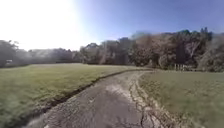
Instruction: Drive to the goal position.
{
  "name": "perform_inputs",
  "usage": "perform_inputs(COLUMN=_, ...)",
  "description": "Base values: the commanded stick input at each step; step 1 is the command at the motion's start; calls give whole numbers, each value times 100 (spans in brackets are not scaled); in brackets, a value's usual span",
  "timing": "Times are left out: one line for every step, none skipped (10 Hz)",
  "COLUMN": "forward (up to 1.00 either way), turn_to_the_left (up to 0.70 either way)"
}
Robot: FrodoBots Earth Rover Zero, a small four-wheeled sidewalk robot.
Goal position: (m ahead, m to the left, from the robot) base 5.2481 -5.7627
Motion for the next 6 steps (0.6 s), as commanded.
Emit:
perform_inputs(forward=50, turn_to_the_left=0)
perform_inputs(forward=50, turn_to_the_left=0)
perform_inputs(forward=50, turn_to_the_left=0)
perform_inputs(forward=50, turn_to_the_left=0)
perform_inputs(forward=50, turn_to_the_left=0)
perform_inputs(forward=50, turn_to_the_left=0)
